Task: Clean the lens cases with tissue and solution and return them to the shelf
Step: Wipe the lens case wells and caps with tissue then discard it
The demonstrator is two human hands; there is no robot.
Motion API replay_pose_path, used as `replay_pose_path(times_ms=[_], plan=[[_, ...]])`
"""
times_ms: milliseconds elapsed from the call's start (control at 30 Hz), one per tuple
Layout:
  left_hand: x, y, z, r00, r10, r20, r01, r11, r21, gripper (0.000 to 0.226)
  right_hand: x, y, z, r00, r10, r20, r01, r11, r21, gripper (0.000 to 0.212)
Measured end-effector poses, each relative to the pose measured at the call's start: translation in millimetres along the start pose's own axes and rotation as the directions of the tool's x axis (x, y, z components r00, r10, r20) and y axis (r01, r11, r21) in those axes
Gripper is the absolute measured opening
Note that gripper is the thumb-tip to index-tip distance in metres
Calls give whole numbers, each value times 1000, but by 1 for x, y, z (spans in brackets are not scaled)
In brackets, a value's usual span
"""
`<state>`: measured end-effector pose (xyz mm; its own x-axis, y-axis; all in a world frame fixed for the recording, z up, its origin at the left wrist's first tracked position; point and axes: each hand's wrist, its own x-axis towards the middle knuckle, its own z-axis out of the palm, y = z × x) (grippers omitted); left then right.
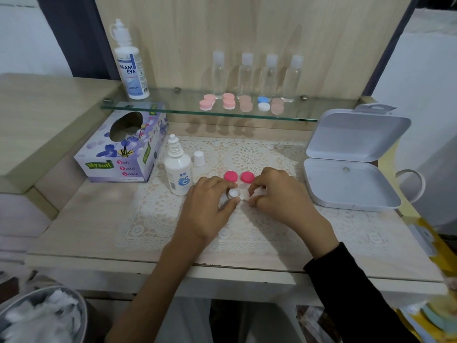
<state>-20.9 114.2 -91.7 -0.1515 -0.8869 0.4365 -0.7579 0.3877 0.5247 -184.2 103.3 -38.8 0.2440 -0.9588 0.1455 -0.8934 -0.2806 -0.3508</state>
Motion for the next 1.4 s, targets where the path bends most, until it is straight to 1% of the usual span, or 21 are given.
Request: replay_pose_path(times_ms=[133, 233, 367, 400, 433, 467, 533, 567, 600, 667, 733, 800, 833, 867, 900, 967, 1067, 1167, 1267, 1333, 1400], plan=[[0, -1, 1, 1000, 5, 8, -5, 1000, 10, 34, 3, 6, 2, 999, 1, 44, -4, 997, 71, 9], [0, -1, 1, 1000, 1, 14, -1, 1000, 8, 34, 3, 10, 6, 999, -7, 51, -3, 983, 183, 14], [0, -2, 1, 1000, 10, 6, -10, 1000, 0, 26, -3, 17, 14, 1000, -19, -19, 23, 955, 295, 18], [0, -1, 1, 1000, 11, 2, -11, 1000, -3, 26, -6, 18, 16, 999, -4, -40, 18, 936, 351, 18], [0, -1, 1, 1000, 11, -1, -11, 1000, -4, 25, -9, 19, 16, 998, 30, -55, -2, 891, 454, 17], [0, 0, 1, 1000, 10, -3, -10, 1000, -5, 25, -12, 19, 16, 995, 73, -69, -19, 810, 586, 15], [0, 0, 1, 1000, 8, -5, -8, 1000, -13, 24, -16, 20, 13, 981, 170, -95, -24, 589, 808, 13], [0, 0, 0, 1000, 8, -6, -9, 1000, -19, 24, -17, 20, 12, 970, 215, -117, -11, 516, 857, 12], [0, 0, 0, 1000, 12, -8, -12, 1000, -24, 24, -17, 20, 12, 958, 243, -154, 11, 503, 864, 12], [-1, 0, 0, 1000, 18, -8, -18, 1000, -23, 24, -18, 18, 14, 942, 244, -232, 51, 577, 815, 11], [0, 1, 0, 1000, 18, -7, -18, 1000, -19, 24, -19, 17, 21, 937, 181, -299, 84, 712, 697, 10], [0, 2, 0, 1000, 19, -10, -19, 1000, -18, 24, -21, 18, 29, 938, 48, -344, 121, 883, 454, 6], [0, 2, 0, 1000, 21, -14, -21, 1000, -15, 25, -21, 18, 31, 935, -24, -353, 148, 932, 330, 5], [0, 2, 0, 1000, 22, -18, -22, 1000, -11, 25, -20, 17, 33, 935, -72, -348, 164, 956, 242, 8], [0, 2, 0, 1000, 23, -21, -23, 1000, -8, 25, -19, 17, 33, 938, -95, -334, 167, 967, 194, 13], [0, 1, 0, 999, 28, -23, -28, 1000, -4, 25, -17, 15, 32, 945, -102, -311, 157, 975, 156, 16], [-1, 2, 0, 999, 38, -34, -39, 999, -14, 24, -15, 14, 29, 953, -107, -284, 137, 987, 86, 14], [-1, 4, -1, 999, 41, -36, -41, 999, -12, 25, -11, 14, 26, 962, -87, -258, 110, 991, 78, 14], [-2, 3, 0, 998, 50, -36, -50, 999, -3, 24, -8, 13, 26, 973, -41, -226, 72, 989, 131, 13], [-2, 4, 0, 999, 42, -34, -42, 999, -3, 24, -6, 14, 25, 982, -8, -190, 48, 977, 208, 12], [-2, 4, -1, 999, 34, -32, -34, 999, -1, 24, -2, 17, 23, 992, 16, -123, 24, 948, 318, 12]])
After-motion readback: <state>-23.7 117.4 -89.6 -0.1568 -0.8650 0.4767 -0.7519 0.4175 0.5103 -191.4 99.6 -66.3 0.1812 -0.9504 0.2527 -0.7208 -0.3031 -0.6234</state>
